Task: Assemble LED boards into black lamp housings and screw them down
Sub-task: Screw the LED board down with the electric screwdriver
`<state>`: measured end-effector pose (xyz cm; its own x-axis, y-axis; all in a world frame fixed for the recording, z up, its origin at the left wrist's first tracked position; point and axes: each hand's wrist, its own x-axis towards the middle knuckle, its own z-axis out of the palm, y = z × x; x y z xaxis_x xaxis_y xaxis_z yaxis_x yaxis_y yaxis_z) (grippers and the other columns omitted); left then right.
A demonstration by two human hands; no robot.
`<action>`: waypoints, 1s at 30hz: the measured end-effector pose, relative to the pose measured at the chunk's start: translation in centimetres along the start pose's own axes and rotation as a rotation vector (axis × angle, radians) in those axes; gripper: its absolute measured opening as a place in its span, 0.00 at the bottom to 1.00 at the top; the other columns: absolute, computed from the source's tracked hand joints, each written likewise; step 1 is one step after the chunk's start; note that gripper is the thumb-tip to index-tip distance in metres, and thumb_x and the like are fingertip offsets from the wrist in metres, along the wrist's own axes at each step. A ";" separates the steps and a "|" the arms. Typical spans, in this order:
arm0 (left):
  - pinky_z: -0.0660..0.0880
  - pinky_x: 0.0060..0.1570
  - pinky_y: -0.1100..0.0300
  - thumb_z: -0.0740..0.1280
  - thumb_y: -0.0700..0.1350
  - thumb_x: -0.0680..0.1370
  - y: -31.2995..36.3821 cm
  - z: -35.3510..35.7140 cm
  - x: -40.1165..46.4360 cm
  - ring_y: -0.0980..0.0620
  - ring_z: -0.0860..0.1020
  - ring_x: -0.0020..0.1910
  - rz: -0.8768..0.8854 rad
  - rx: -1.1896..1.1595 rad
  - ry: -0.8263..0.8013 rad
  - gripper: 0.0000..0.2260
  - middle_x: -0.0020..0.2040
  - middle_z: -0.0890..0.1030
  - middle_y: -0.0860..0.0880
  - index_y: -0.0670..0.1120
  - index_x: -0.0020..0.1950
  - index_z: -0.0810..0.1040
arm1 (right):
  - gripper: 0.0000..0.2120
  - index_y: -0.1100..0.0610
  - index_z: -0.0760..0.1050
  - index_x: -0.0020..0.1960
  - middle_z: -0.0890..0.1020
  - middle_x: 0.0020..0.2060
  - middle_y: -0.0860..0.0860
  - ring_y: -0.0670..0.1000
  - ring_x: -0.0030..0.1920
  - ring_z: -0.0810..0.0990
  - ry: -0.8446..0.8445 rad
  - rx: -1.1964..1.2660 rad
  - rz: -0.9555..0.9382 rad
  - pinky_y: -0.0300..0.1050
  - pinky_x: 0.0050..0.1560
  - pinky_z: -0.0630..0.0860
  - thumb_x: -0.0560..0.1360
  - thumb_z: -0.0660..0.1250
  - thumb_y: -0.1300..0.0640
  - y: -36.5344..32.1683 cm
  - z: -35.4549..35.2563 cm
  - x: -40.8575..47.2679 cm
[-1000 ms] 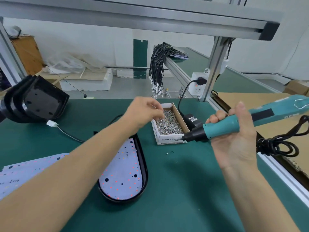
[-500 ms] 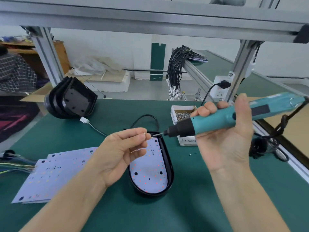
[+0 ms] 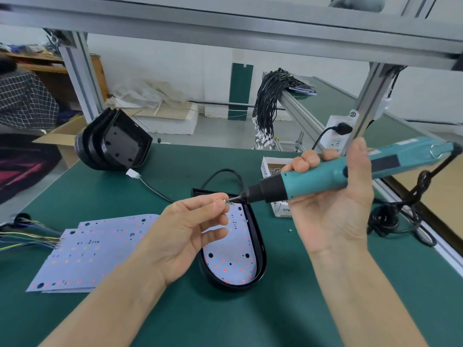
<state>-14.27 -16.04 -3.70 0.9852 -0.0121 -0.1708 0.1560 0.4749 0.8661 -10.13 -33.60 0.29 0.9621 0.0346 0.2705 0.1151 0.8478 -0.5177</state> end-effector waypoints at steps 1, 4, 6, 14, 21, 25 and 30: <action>0.78 0.30 0.63 0.71 0.41 0.63 0.0 0.0 0.0 0.55 0.79 0.30 0.003 -0.003 0.001 0.07 0.35 0.81 0.48 0.45 0.38 0.87 | 0.15 0.53 0.68 0.39 0.73 0.33 0.49 0.49 0.33 0.73 -0.001 0.002 0.002 0.42 0.43 0.74 0.67 0.70 0.45 0.0 0.0 0.0; 0.78 0.30 0.63 0.71 0.41 0.63 -0.1 0.0 0.1 0.55 0.79 0.30 0.003 -0.015 -0.002 0.07 0.35 0.81 0.48 0.45 0.38 0.87 | 0.15 0.53 0.68 0.39 0.73 0.33 0.49 0.49 0.32 0.73 0.001 -0.001 0.006 0.42 0.42 0.75 0.66 0.72 0.45 0.1 0.0 0.1; 0.78 0.30 0.63 0.71 0.41 0.63 -0.2 -0.1 0.0 0.56 0.78 0.29 0.006 -0.013 -0.006 0.07 0.34 0.81 0.48 0.45 0.38 0.87 | 0.15 0.53 0.68 0.39 0.73 0.33 0.49 0.49 0.32 0.73 -0.001 -0.004 0.006 0.43 0.42 0.75 0.66 0.71 0.45 0.1 0.0 0.1; 0.78 0.33 0.64 0.71 0.40 0.66 -0.5 0.5 0.4 0.54 0.78 0.29 0.224 0.120 0.116 0.04 0.31 0.81 0.47 0.43 0.35 0.86 | 0.15 0.52 0.70 0.37 0.72 0.33 0.49 0.49 0.34 0.73 -0.028 -0.024 -0.073 0.43 0.47 0.73 0.66 0.72 0.43 1.3 -0.4 -0.7; 0.76 0.27 0.62 0.69 0.33 0.74 -0.4 0.7 1.0 0.53 0.74 0.24 0.258 0.241 0.174 0.05 0.28 0.78 0.47 0.39 0.41 0.82 | 0.15 0.52 0.70 0.37 0.72 0.33 0.49 0.49 0.34 0.72 0.066 0.057 -0.043 0.43 0.46 0.72 0.69 0.69 0.42 1.9 -1.1 -1.0; 0.75 0.27 0.63 0.69 0.33 0.73 -0.1 0.5 1.2 0.53 0.74 0.24 0.233 0.264 0.124 0.04 0.28 0.78 0.46 0.40 0.40 0.83 | 0.15 0.53 0.70 0.37 0.71 0.33 0.49 0.49 0.34 0.72 0.063 0.092 -0.004 0.43 0.44 0.74 0.68 0.70 0.43 1.7 -1.5 -0.7; 0.75 0.28 0.63 0.69 0.35 0.73 0.4 0.2 1.4 0.52 0.75 0.25 0.179 0.285 0.040 0.04 0.29 0.79 0.46 0.40 0.41 0.83 | 0.17 0.54 0.70 0.37 0.71 0.33 0.49 0.49 0.33 0.73 0.076 0.155 0.031 0.43 0.43 0.75 0.68 0.70 0.42 1.5 -1.9 -0.3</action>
<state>-12.77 -16.09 -3.49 0.9961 0.0859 -0.0179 0.0002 0.2015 0.9795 -9.74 -33.33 -2.09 0.9812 0.0268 0.1909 0.0512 0.9184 -0.3923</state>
